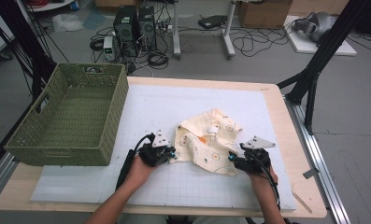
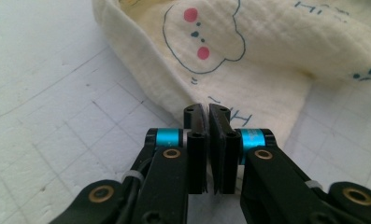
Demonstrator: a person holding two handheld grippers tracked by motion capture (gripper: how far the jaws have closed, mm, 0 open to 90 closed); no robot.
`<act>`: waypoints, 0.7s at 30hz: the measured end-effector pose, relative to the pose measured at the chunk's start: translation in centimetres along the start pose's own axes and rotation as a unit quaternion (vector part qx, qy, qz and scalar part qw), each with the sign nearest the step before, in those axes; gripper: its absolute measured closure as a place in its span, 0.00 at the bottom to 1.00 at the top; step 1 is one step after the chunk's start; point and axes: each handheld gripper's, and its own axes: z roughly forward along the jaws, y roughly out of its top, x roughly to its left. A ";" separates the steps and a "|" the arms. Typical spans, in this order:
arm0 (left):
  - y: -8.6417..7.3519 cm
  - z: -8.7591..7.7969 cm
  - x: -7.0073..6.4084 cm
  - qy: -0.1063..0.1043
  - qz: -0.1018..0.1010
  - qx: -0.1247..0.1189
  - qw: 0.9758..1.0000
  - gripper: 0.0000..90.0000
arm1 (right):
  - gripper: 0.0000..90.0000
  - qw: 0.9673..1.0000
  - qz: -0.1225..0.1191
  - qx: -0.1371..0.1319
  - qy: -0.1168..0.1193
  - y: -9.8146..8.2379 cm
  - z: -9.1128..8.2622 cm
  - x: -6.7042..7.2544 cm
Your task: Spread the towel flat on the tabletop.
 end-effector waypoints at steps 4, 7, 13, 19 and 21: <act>-1.1 -1.5 0.7 -0.005 -0.022 0.000 1.000 0.96 | 0.49 1.000 -0.002 0.000 0.014 0.0 0.0 0.4; -2.1 -3.1 1.4 -0.018 -0.042 -0.003 0.999 0.97 | 0.49 1.000 0.002 0.007 0.027 0.0 0.2 0.8; -3.8 -5.6 1.7 -0.028 -0.054 -0.004 0.998 0.96 | 0.57 0.998 0.010 0.036 0.049 -0.3 1.0 1.4; -4.3 -6.2 0.7 -0.053 -0.042 0.010 0.998 0.96 | 0.91 0.995 0.017 0.058 0.080 -0.2 0.5 1.3; -4.4 -6.3 0.3 -0.061 -0.036 0.013 0.997 0.96 | 0.94 0.995 0.004 0.068 0.078 -0.3 -0.1 1.4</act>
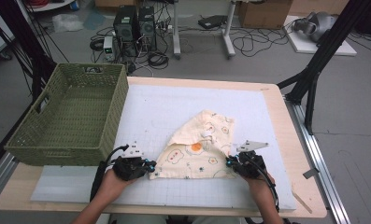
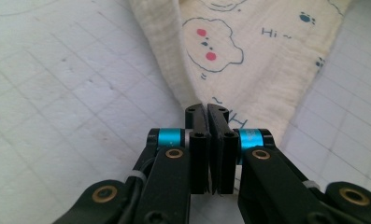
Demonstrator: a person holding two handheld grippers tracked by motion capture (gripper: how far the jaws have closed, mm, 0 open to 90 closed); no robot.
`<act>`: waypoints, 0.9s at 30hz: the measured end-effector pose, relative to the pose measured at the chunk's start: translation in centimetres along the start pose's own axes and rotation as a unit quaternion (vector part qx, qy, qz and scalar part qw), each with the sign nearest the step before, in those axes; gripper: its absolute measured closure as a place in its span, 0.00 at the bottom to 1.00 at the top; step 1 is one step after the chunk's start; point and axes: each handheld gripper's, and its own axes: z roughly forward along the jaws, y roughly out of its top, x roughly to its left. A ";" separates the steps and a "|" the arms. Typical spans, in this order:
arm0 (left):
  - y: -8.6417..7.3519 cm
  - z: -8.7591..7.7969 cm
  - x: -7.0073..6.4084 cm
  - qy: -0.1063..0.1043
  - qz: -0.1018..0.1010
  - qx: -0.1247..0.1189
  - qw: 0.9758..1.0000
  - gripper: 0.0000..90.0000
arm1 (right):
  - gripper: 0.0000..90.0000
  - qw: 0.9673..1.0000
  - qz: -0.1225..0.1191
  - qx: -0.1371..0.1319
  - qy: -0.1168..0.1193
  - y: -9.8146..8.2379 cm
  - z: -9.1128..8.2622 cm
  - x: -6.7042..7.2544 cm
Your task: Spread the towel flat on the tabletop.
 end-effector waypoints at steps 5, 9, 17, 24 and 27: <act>-0.2 0.2 -1.1 -0.030 0.018 0.016 0.999 0.95 | 0.91 1.000 -0.009 0.009 -0.009 -1.4 -1.7 0.1; 0.6 0.4 -0.8 -0.010 0.001 -0.009 1.000 0.63 | 0.55 0.999 0.004 -0.018 -0.029 -1.8 -2.2 -0.1; 4.5 1.9 -0.1 0.012 0.017 -0.073 0.997 0.46 | 0.34 0.995 0.034 -0.071 -0.063 -1.6 -3.0 -0.9; 7.6 4.3 -0.3 0.021 0.057 -0.073 0.995 0.46 | 0.33 0.995 0.033 -0.073 -0.059 -1.6 -3.0 -1.0; 8.4 5.1 -0.4 0.018 0.066 -0.075 0.995 0.46 | 0.33 0.995 0.032 -0.075 -0.058 -1.7 -3.0 -1.1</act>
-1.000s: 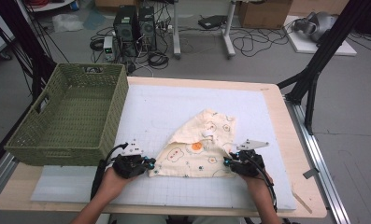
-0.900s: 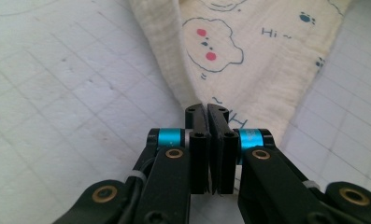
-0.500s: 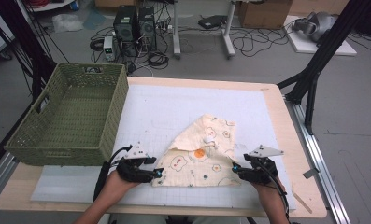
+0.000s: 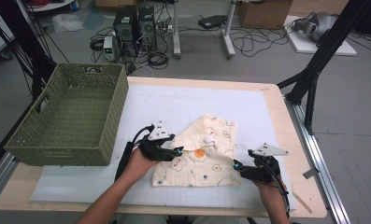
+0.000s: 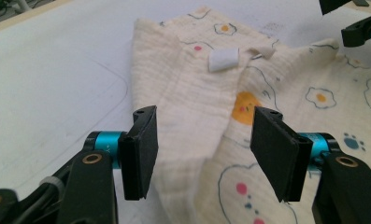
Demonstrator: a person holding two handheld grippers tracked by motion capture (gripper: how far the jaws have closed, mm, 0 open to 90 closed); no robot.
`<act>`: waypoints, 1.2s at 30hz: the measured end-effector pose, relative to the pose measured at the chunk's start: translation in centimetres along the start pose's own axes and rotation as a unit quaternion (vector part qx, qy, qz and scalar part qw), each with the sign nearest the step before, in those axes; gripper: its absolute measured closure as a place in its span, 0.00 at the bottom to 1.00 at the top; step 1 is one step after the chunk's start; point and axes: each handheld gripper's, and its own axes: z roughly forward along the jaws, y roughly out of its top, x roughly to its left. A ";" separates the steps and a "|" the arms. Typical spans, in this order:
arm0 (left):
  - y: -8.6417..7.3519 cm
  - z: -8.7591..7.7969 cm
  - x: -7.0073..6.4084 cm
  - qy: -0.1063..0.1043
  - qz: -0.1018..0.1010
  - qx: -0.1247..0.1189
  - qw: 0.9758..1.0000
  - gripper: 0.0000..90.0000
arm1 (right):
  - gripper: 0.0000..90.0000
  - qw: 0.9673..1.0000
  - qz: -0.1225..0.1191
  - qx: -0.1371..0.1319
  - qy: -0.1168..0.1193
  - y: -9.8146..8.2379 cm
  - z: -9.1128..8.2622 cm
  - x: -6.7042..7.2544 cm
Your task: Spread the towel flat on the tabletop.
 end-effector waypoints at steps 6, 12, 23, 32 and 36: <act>1.1 2.6 -0.8 -0.025 0.019 0.018 0.999 0.49 | 0.32 1.000 0.002 0.000 0.001 0.1 0.2 0.1; 0.8 5.2 -1.1 -0.025 0.031 0.057 0.998 0.51 | 0.32 1.000 -0.002 0.000 0.004 0.1 0.4 0.2; 0.2 6.1 -1.2 -0.015 0.068 0.097 0.993 0.83 | 0.32 1.000 0.002 0.000 0.005 0.1 0.4 0.1; 0.7 3.5 1.9 0.058 -0.033 0.013 0.998 0.95 | 0.32 1.000 0.007 0.001 0.012 0.1 0.6 0.3; 0.2 2.4 3.8 0.133 -0.074 0.007 0.988 0.95 | 0.35 1.000 0.006 0.008 0.004 0.1 1.2 0.7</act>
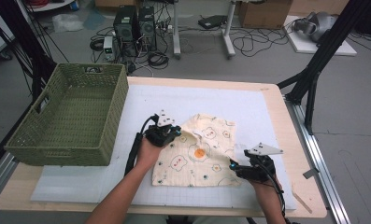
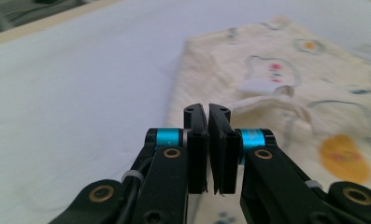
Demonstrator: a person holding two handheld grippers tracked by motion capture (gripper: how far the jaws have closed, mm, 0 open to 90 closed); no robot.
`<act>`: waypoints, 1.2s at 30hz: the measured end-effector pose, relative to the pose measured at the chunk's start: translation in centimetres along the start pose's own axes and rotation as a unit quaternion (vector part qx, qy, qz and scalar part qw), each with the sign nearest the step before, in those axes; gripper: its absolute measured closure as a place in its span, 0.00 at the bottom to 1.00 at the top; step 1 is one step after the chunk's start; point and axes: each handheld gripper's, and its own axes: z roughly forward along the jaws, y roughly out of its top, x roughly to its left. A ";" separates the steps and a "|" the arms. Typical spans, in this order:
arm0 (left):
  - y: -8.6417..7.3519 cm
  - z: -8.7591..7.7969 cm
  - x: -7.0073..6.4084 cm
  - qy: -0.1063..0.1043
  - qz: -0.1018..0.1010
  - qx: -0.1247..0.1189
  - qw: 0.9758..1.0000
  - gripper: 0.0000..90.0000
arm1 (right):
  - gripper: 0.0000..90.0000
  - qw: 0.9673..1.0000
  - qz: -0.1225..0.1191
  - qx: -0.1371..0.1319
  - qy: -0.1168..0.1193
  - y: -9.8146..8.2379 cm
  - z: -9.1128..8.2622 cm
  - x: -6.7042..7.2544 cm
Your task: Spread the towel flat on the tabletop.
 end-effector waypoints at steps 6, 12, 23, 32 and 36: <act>-1.1 -0.4 3.1 0.078 -0.037 0.012 0.996 0.93 | 0.40 1.000 0.016 0.000 -0.006 0.2 0.6 0.4; -2.0 -1.3 4.1 0.113 -0.047 0.007 0.992 0.64 | 0.56 1.000 0.001 -0.019 -0.010 0.5 0.5 0.5; -3.0 -1.0 3.5 0.053 -0.023 0.011 0.998 0.57 | 0.58 0.999 0.046 -0.015 -0.009 2.2 2.9 -2.6; -2.6 -0.7 3.8 0.049 -0.019 0.009 0.999 0.58 | 0.95 0.998 -0.035 0.022 -0.057 2.3 4.5 -2.5; -1.3 0.1 3.6 0.036 -0.006 0.013 0.999 0.56 | 0.84 0.998 -0.020 0.012 -0.063 2.1 4.2 -3.1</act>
